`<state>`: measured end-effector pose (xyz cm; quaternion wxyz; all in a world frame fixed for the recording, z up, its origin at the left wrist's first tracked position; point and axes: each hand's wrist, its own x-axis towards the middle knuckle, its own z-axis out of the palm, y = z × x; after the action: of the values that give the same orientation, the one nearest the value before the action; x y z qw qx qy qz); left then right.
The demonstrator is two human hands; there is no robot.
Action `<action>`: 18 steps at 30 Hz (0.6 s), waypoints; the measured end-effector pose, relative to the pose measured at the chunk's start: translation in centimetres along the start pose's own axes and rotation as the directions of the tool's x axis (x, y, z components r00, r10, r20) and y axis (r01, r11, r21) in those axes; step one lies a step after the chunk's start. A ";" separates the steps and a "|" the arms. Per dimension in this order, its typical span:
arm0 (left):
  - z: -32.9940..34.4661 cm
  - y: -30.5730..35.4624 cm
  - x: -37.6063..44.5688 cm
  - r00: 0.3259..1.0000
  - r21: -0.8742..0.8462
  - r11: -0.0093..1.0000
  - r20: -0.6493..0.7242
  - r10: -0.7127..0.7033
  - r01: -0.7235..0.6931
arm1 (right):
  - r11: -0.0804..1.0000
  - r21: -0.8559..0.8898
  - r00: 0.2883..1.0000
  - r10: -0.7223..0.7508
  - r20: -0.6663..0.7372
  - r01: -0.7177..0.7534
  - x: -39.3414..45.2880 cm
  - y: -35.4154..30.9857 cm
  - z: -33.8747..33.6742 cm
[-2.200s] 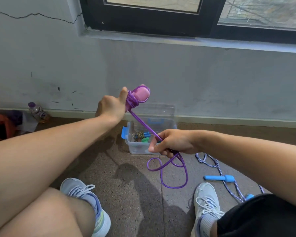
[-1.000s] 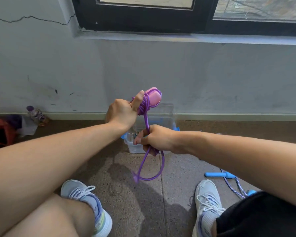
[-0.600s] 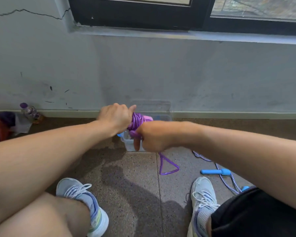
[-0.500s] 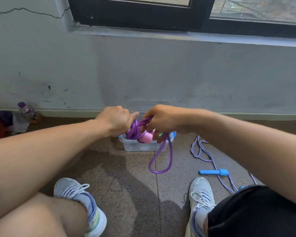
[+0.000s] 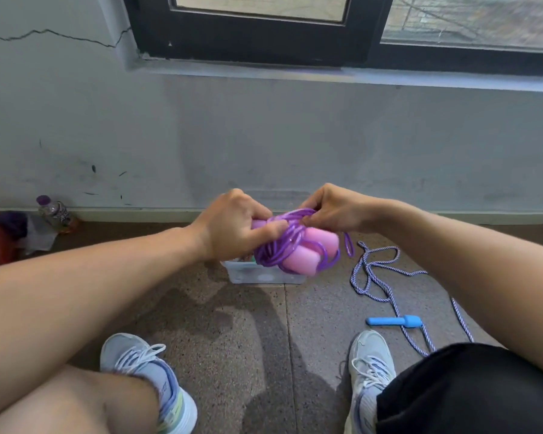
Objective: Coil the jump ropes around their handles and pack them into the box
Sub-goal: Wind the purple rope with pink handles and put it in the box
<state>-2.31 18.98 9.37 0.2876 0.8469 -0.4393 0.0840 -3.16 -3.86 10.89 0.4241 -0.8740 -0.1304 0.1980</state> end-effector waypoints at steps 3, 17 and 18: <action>-0.1 0.0 0.0 0.950 -0.360 0.896 -0.073 -0.304 0.259 | 0.994 0.107 0.999 0.001 -0.038 0.003 0.1 0.9 -0.6; -1.1 -2.6 1.8 0.242 -0.867 -0.114 0.258 -0.935 0.485 | 0.835 -0.549 0.963 -0.162 -0.216 0.018 0.6 1.7 4.5; -1.2 -2.9 1.8 0.210 -0.871 -0.123 0.248 -0.946 0.475 | 0.804 -0.593 0.935 -0.239 -0.263 0.039 0.3 1.4 5.0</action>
<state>1.22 19.75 9.86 0.7377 0.6165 0.2502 -0.1150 -5.07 -1.18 6.89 0.1674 -0.9694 -0.1771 -0.0298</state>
